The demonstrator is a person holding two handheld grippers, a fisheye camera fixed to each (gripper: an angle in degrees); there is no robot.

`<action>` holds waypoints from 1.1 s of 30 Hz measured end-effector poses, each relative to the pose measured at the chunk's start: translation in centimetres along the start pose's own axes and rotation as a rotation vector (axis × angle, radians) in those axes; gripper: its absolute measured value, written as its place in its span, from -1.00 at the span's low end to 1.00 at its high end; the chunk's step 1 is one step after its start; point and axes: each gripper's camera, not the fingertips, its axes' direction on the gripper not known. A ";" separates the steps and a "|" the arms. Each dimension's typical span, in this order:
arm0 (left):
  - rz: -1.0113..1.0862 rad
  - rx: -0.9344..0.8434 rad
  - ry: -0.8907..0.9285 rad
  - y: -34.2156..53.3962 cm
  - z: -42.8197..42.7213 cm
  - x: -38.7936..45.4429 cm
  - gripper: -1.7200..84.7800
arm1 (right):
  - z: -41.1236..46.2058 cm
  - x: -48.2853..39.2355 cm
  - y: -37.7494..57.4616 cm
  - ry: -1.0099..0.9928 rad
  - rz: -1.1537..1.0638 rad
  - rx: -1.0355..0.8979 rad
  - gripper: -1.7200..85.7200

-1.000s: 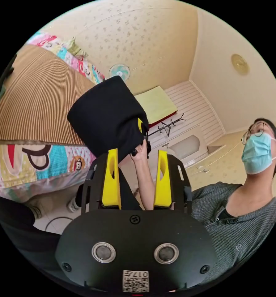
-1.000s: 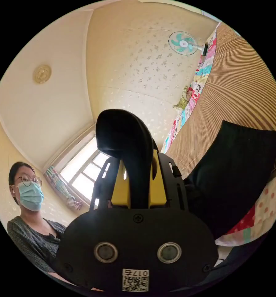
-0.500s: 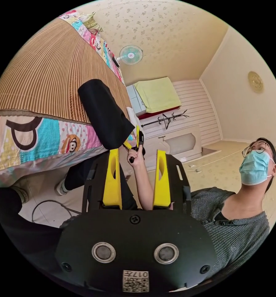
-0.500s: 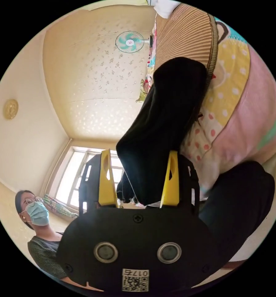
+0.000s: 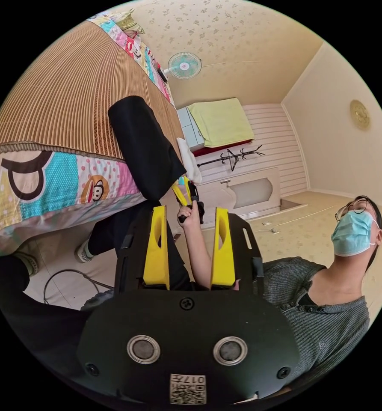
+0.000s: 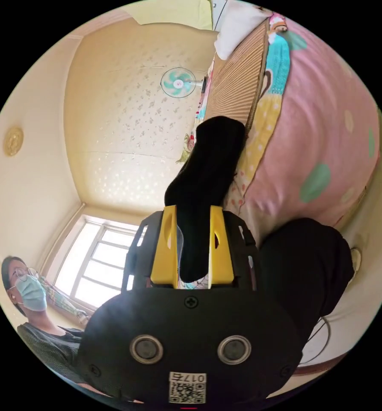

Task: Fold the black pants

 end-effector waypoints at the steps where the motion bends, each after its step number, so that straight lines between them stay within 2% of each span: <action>1: -0.004 -0.003 -0.008 -0.1 0.2 -0.1 -0.59 | -0.4 -0.7 -0.8 0.034 0.010 0.045 -0.66; 5: -0.031 -0.045 -0.028 -1.0 1.6 -0.3 -0.60 | 0.6 -2.1 -4.5 0.113 0.000 0.044 -0.78; 7: -0.025 -0.073 -0.044 -1.5 2.3 0.0 -0.63 | 3.7 -2.8 -6.9 0.408 -0.202 -0.092 -0.86; 9: -0.002 -0.102 -0.054 -2.1 3.1 0.3 -0.66 | 4.6 -1.6 -7.2 0.504 -0.326 -0.125 -0.87; 13: 0.033 -0.146 -0.144 -4.9 4.0 0.5 -0.66 | 1.5 3.4 -6.6 0.141 -0.049 -0.013 -0.86; 16: 0.053 -0.133 -0.305 -9.1 3.5 0.1 -0.59 | 0.2 3.0 -2.6 0.068 -0.019 0.058 -0.82; 19: 0.063 -0.083 -0.437 -16.0 2.3 -0.8 -0.48 | -0.2 2.2 1.5 -0.043 -0.046 0.012 -0.76; 21: 0.045 -0.078 -0.445 -21.1 2.0 -1.7 -0.43 | 0.2 1.4 3.9 -0.073 -0.058 -0.057 -0.73; 24: 0.013 -0.141 -0.443 -29.3 2.8 -3.7 -0.43 | 2.2 -1.1 7.6 0.027 -0.136 -0.213 -0.67; 26: 0.017 -0.252 -0.492 -33.4 5.2 -5.8 -0.59 | 3.9 -2.8 9.7 0.066 -0.193 -0.299 -0.64; 28: 0.003 -0.341 -0.444 -34.4 7.2 -7.9 -0.74 | 6.7 -4.2 11.8 0.076 -0.243 -0.388 -0.59; 29: -0.027 -0.329 -0.340 -34.2 7.3 -9.2 -0.81 | 7.4 -4.3 12.2 0.084 -0.247 -0.405 -0.57; 33: -0.058 -0.201 -0.231 -30.5 5.1 -10.6 -0.84 | 13.1 -1.9 12.9 0.050 -0.143 -0.496 -0.50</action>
